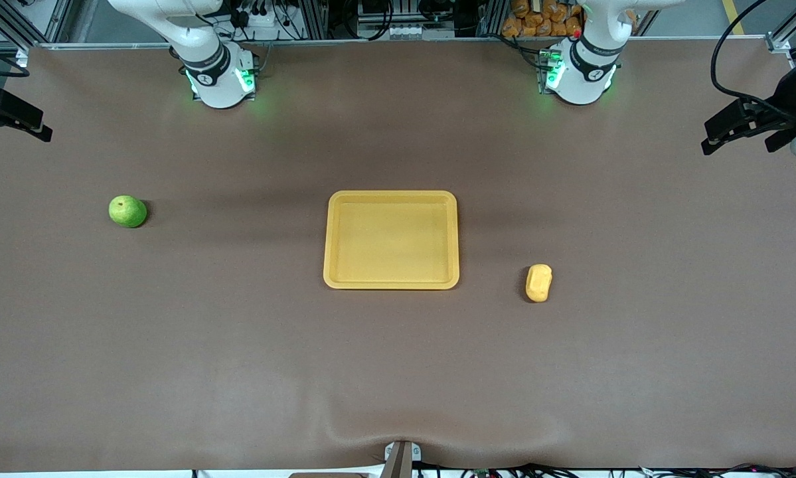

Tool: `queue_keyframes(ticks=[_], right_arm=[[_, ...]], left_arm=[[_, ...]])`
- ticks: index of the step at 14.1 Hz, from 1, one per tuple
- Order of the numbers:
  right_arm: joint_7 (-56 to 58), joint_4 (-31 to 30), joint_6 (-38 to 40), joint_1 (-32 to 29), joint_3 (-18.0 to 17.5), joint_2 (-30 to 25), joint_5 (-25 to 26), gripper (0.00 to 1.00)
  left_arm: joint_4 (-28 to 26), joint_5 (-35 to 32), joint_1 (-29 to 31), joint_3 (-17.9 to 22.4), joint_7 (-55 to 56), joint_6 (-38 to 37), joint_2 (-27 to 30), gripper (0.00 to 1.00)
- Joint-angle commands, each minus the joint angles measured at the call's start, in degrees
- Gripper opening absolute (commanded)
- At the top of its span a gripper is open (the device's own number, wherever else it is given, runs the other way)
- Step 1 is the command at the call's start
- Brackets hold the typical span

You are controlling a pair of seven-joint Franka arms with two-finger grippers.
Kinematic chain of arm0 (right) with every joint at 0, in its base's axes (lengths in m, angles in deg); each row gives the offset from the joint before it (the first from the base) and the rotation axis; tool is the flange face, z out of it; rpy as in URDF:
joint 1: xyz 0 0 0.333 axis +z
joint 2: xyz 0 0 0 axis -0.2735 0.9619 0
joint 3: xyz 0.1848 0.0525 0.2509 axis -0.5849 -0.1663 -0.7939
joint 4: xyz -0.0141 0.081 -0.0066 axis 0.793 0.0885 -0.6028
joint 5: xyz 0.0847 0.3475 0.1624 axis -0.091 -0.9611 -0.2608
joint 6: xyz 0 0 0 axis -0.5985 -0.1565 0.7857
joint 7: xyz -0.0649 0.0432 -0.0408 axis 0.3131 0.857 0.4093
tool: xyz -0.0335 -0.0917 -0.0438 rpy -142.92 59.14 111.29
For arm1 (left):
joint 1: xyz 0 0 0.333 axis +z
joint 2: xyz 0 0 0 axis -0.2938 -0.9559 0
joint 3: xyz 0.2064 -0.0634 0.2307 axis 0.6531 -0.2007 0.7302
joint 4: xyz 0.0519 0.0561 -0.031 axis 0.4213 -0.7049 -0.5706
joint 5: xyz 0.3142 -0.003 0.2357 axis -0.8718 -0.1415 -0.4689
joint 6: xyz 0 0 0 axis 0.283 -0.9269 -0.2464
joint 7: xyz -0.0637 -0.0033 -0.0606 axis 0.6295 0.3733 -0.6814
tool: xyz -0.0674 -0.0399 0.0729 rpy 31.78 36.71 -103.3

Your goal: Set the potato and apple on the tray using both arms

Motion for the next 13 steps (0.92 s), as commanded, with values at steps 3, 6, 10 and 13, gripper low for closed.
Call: queue_keyframes(ticks=[3, 6, 10, 13], right_arm=[[0.17, -1.34, -2.18, 0.87, 0.37, -1.3, -0.55, 1.0], [0.17, -1.25, -2.26, 0.87, 0.37, -1.22, -0.64, 1.0], [-0.01, -0.81, -2.18, 0.87, 0.37, -0.69, -0.64, 1.0], [0.08, -0.81, -2.26, 0.52, 0.37, -0.25, -0.55, 1.0]], left_arm=[[0.35, 0.11, -0.04, 0.09, -0.56, -1.06, 0.29, 1.0], [0.27, 0.29, -0.04, 0.09, 0.14, -1.06, 0.2, 1.0], [0.35, 0.73, 0.14, 0.09, -0.29, -1.06, -0.24, 1.0], [-0.26, 0.82, -0.04, 0.09, -0.04, -1.06, -0.59, 1.0]])
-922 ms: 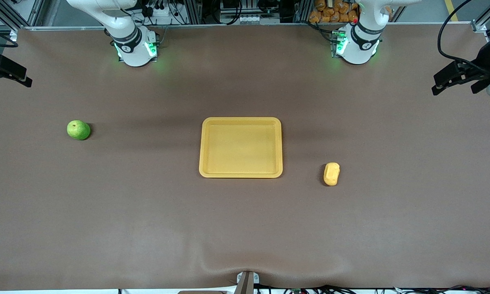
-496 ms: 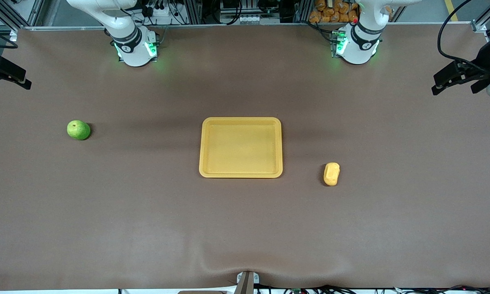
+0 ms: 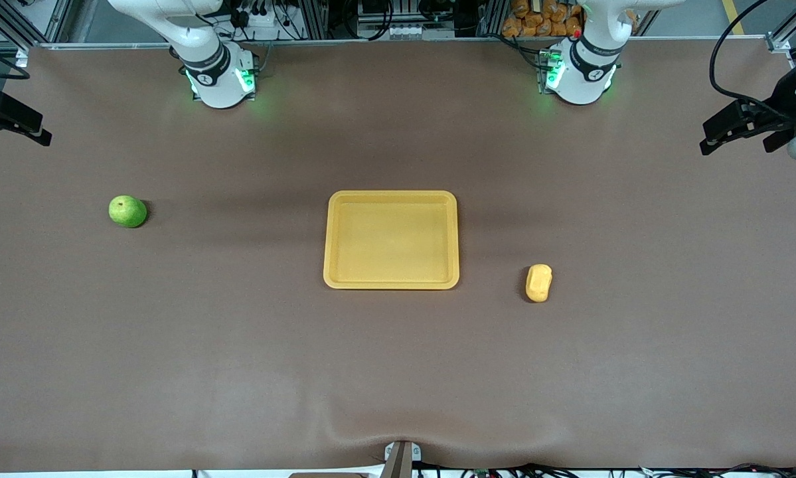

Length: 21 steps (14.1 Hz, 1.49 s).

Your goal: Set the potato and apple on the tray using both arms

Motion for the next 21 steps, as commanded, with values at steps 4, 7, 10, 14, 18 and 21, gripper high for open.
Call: queue_keyframes(ticks=[4, 7, 10, 14, 18, 21], right_arm=[[0.0, 0.04, -0.72, 0.31, 0.61, 1.43, -0.48, 1.0], [0.18, 1.27, -0.72, 0.57, 0.61, 3.63, -0.39, 1.0], [0.09, 1.54, -0.99, 0.57, 0.61, 6.0, -0.57, 1.0], [0.18, 1.8, -2.21, 0.13, 0.61, 8.82, -0.65, 1.0], [0.26, 1.8, -3.01, 0.04, 0.69, 12.24, 0.57, 1.0], [0.7, 1.36, -3.36, -1.09, 0.78, 14.88, 0.57, 1.0]], left_arm=[[-1.79, 0.82, -0.47, -0.35, 0.49, -0.13, -1.07, 1.0], [-4.51, 0.82, -0.82, -0.62, 0.49, 2.33, -1.51, 1.0], [-8.46, 0.73, -0.82, -1.67, 0.49, 6.19, -1.78, 1.0], [-14.71, 0.73, -0.82, -3.07, 0.4, 13.49, -2.13, 1.0], [-17.43, 0.38, -0.82, -5.1, 0.67, 19.11, -5.2, 1.0], [-21.13, 0.38, -0.82, -6.5, 0.67, 25.7, -6.69, 1.0]])
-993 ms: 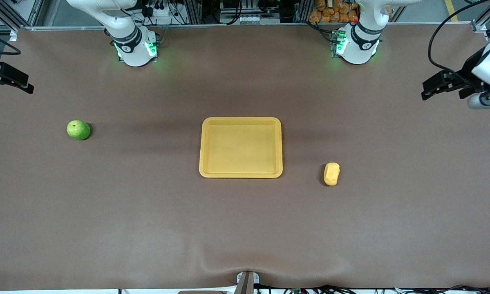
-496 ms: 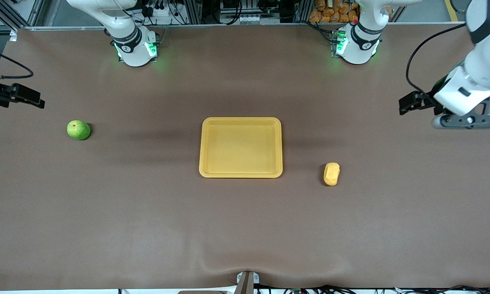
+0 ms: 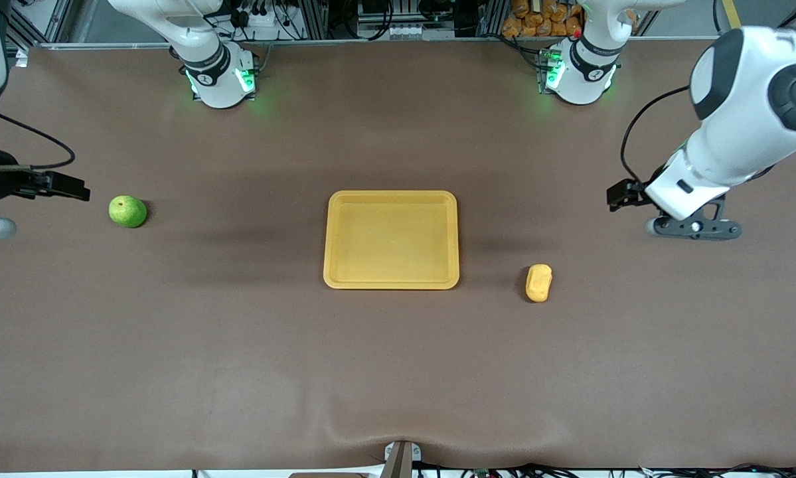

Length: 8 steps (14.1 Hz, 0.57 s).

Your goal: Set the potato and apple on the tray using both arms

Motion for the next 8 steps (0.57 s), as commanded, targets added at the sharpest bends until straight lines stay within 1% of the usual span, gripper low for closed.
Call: queue_keyframes(ticks=[1, 4, 8], right_arm=[[0.7, 1.19, 0.41, -1.18, 0.13, 3.0, 0.33, 1.0], [0.79, 0.31, 0.32, -2.41, 0.13, 5.19, 0.33, 1.0], [1.23, -3.73, -2.31, -3.9, 0.21, 5.38, 0.42, 1.0]], left_arm=[[-2.66, 0.29, 0.03, -1.46, 0.36, 5.23, -1.65, 1.0], [-2.83, 0.02, -0.31, -1.99, 0.27, 9.8, -5.34, 1.0], [-2.83, 0.02, -2.16, -1.99, 0.36, 14.9, -9.65, 1.0]])
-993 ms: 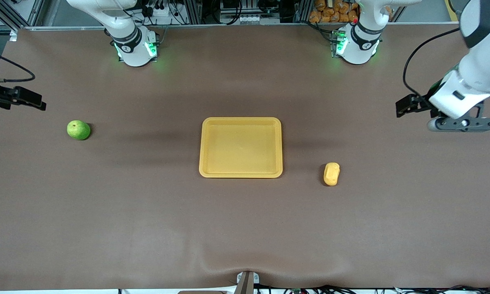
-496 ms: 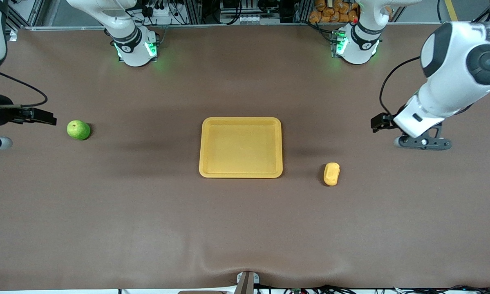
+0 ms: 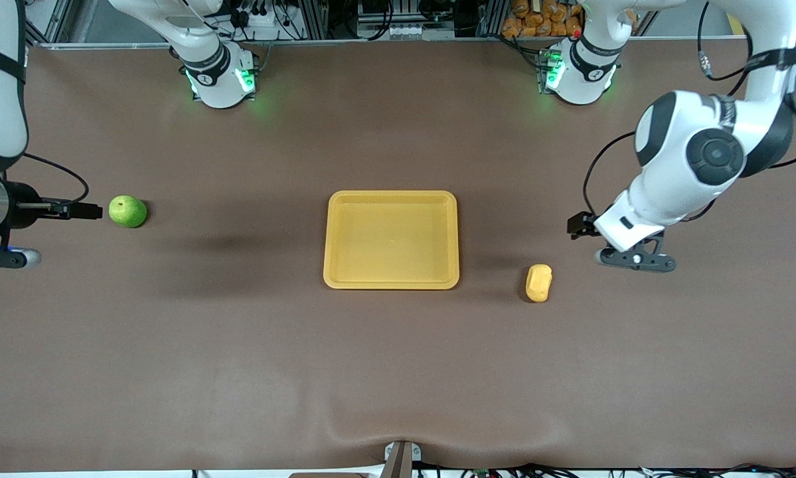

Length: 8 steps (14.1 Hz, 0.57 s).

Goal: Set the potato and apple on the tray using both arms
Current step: 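Lower the left gripper onto the potato while the right gripper approaches the apple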

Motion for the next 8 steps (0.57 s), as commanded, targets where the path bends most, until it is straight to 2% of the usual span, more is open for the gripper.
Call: queue_keyframes(ticks=[1, 4, 8], right_arm=[[1.65, -2.89, -1.43, -2.26, -0.45, -0.68, 0.5, 1.0], [4.29, -5.53, -3.71, -4.02, -0.45, -0.86, 1.55, 1.0], [6.66, -11.85, -9.85, -6.39, -0.37, -1.21, 1.64, 1.0]], left_arm=[[0.03, 0.03, -1.28, 0.01, 0.45, 3.08, -2.35, 1.0], [-0.05, 0.03, -1.99, 0.01, 1.59, 6.68, -5.25, 0.99], [-0.14, -0.5, -4.18, 0.18, 6.34, 11.43, -9.12, 0.93]])
